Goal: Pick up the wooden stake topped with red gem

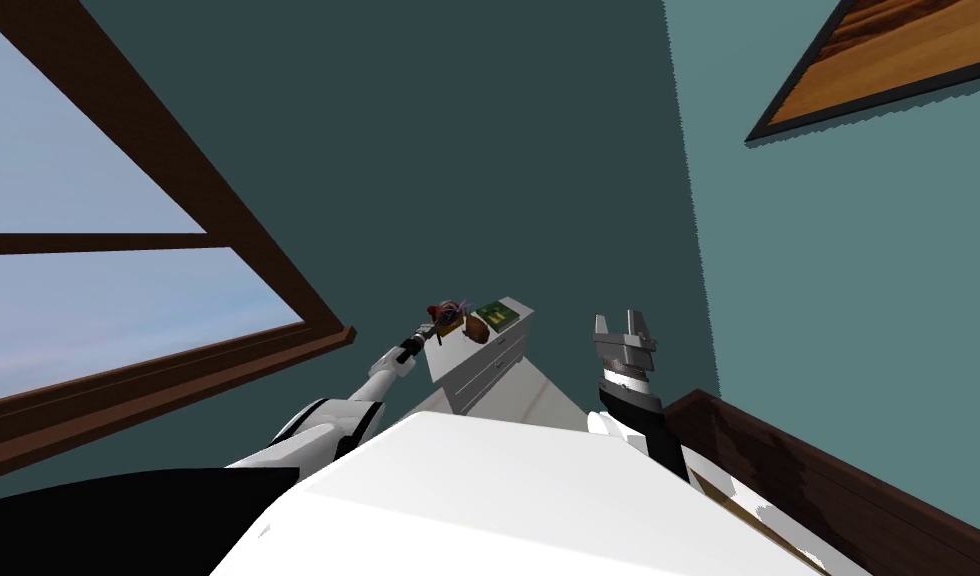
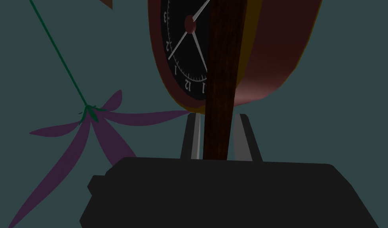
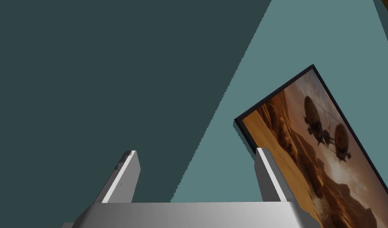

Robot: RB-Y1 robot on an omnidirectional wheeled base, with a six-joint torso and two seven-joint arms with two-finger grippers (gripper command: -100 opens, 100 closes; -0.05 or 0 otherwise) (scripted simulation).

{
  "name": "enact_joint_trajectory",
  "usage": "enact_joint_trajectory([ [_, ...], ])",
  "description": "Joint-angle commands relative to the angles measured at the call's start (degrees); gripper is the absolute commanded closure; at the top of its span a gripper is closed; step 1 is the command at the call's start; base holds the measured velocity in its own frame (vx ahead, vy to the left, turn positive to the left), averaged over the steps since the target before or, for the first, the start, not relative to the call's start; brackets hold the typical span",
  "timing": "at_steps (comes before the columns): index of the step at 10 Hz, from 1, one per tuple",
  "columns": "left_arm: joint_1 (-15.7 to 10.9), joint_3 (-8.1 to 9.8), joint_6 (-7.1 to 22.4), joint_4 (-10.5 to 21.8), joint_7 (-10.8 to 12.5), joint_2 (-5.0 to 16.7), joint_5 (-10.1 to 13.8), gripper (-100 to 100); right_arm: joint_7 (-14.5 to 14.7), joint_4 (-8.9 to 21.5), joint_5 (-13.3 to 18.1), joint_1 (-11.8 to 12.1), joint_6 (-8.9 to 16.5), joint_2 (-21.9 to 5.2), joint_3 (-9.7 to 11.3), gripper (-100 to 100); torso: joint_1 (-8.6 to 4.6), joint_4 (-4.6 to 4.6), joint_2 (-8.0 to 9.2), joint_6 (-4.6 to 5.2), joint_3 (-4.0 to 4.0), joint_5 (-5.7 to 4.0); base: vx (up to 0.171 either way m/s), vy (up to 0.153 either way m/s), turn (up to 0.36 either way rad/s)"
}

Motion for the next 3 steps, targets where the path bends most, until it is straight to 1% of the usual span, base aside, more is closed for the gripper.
enact_joint_trajectory([
  [1, -0.4, -0.02, -0.54, 1.29, -0.58, 0.2, 1.6, 100, 0.0, 0.0, 0.0, 0.0, 0.0, 0.0, 0.0, 0, 0.0, 0.0, 0.0, 0.0, 0.0, 0.0, -0.002, -0.027, 0.0],
  [2, -0.36, 0.03, -0.56, 1.09, -0.55, 0.19, 1.06, 100, 0.0, 0.0, 0.0, 0.0, 0.0, 0.0, 0.0, 0, 0.11, 0.0, -0.03, 0.02, -0.01, 0.04, 0.0, -0.008, 0.001],
  [3, -0.37, 0.03, -0.61, 1.18, -0.61, 0.2, 1.16, 0, 0.0, 0.0, 0.0, 0.0, 0.0, -0.01, 0.0, 0, 0.18, 0.0, -0.04, 0.02, -0.02, 0.05, 0.0, 0.0, 0.0],
])
